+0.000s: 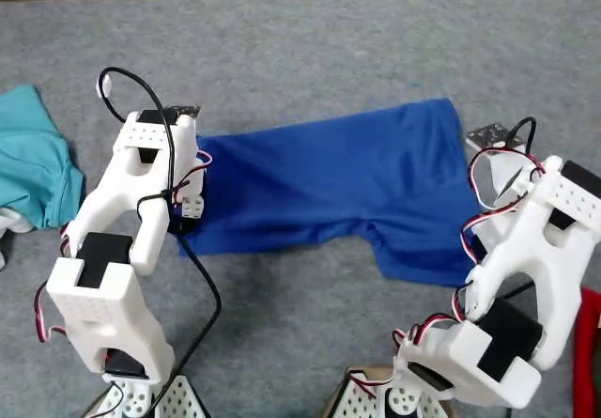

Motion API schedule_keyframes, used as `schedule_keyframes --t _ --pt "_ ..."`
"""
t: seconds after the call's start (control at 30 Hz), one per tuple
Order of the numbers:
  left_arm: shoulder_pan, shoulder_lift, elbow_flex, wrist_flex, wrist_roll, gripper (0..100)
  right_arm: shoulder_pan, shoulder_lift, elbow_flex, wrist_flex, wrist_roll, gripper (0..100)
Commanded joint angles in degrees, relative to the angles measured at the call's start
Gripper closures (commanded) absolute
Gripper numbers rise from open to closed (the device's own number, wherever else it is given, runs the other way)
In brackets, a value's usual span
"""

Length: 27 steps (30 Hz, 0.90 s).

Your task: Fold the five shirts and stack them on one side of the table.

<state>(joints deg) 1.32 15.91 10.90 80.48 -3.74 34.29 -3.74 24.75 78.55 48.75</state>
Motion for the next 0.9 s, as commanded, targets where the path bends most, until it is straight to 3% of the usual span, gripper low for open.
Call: schedule_keyframes --t 0.0,0.33,0.87 --pt "-0.88 -2.86 -0.26 -0.53 -0.26 98 0.84 -3.56 0.13 1.05 1.41 99.4" --pt "-0.88 -2.86 -0.26 -0.53 -0.26 98 1.71 -6.90 5.14 2.73 5.45 99.4" --pt "-0.88 -2.86 -0.26 -0.44 -0.26 98 6.20 -10.95 10.07 -1.76 5.45 99.4"
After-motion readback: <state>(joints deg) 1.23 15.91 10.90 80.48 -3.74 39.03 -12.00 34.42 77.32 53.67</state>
